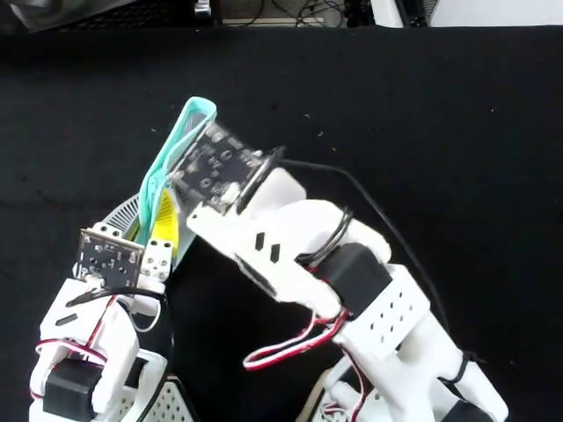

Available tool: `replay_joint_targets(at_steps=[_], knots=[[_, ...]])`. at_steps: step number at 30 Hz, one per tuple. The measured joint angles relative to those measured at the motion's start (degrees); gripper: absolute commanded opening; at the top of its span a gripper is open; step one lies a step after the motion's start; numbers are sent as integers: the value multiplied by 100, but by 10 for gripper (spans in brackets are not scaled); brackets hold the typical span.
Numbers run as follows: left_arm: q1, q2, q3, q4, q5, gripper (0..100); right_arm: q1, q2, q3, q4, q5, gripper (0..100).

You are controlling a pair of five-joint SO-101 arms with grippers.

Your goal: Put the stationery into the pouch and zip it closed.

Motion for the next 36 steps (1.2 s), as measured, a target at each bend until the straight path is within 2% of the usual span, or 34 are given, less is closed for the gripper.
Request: replay_joint_targets(at_steps=[6,12,15,19,28,36], knots=[[-9,0,26,0,404,30,431,0,0,-79,132,12],[-9,-9,44,-9,431,30,589,0,0,-79,325,15],[-9,-9,53,-9,431,30,563,0,0,88,325,72],[-9,-9,53,-9,431,30,114,0,-105,738,193,175],[-9,-9,53,-9,431,30,-721,0,-149,958,-62,152],[-9,-9,53,-9,431,30,-782,0,-18,185,-70,151]])
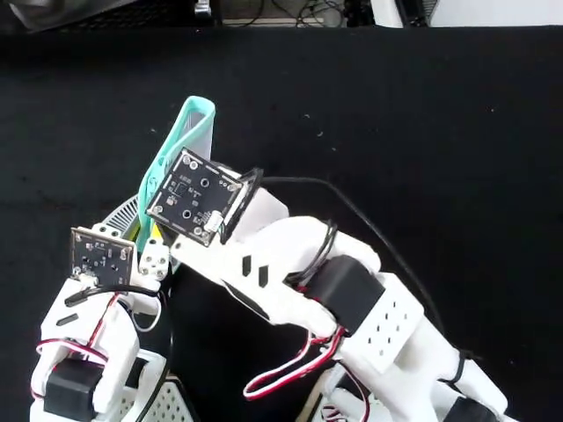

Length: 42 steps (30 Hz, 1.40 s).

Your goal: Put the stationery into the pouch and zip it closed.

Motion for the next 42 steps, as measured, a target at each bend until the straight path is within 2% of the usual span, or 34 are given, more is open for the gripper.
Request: replay_joint_targets(at_steps=[5,11,16,29,34,42], knots=[[-9,0,9,-9,0,30,149,-53,422,-580,18,96],[-9,0,18,-9,0,30,413,-35,598,-651,343,96],[-9,0,18,-9,0,30,404,-35,598,-404,343,157],[-9,0,18,-9,0,30,404,-35,598,-651,360,150],[-9,0,18,-9,0,30,404,-35,598,-668,448,85],[-9,0,18,-9,0,30,396,-35,668,-897,1213,12]])
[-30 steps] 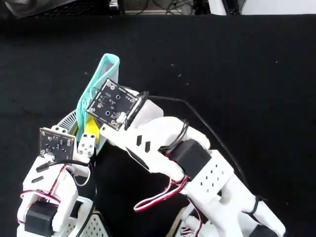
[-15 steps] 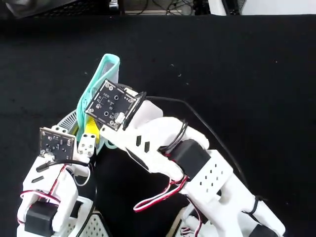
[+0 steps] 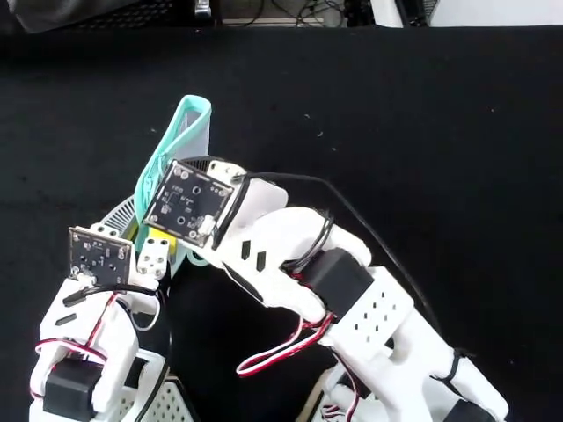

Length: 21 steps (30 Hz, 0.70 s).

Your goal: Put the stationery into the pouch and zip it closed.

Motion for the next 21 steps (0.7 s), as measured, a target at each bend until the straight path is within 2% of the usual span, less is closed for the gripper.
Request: replay_joint_targets(at_steps=[13,21], knots=[[0,0,0,0,0,30,484,-264,0,-35,70,13],[0,0,0,0,0,30,519,-598,273,-44,70,19]])
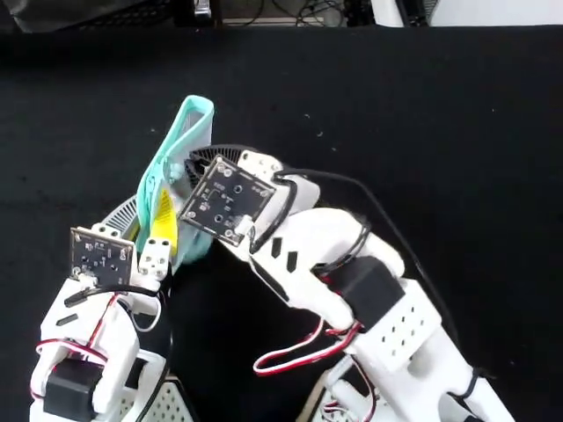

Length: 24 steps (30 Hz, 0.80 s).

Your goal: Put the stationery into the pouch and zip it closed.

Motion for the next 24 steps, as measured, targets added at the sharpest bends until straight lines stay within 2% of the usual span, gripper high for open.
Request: replay_joint_targets(at_steps=[2,6,11,24], knots=[[0,0,0,0,0,30,-53,-18,185,0,-70,47],[0,0,0,0,0,30,-316,-18,290,0,-527,164],[0,0,0,0,0,30,-316,-18,290,-237,-993,169],[-9,0,0,0,0,30,-325,800,18,-378,-1090,169]])
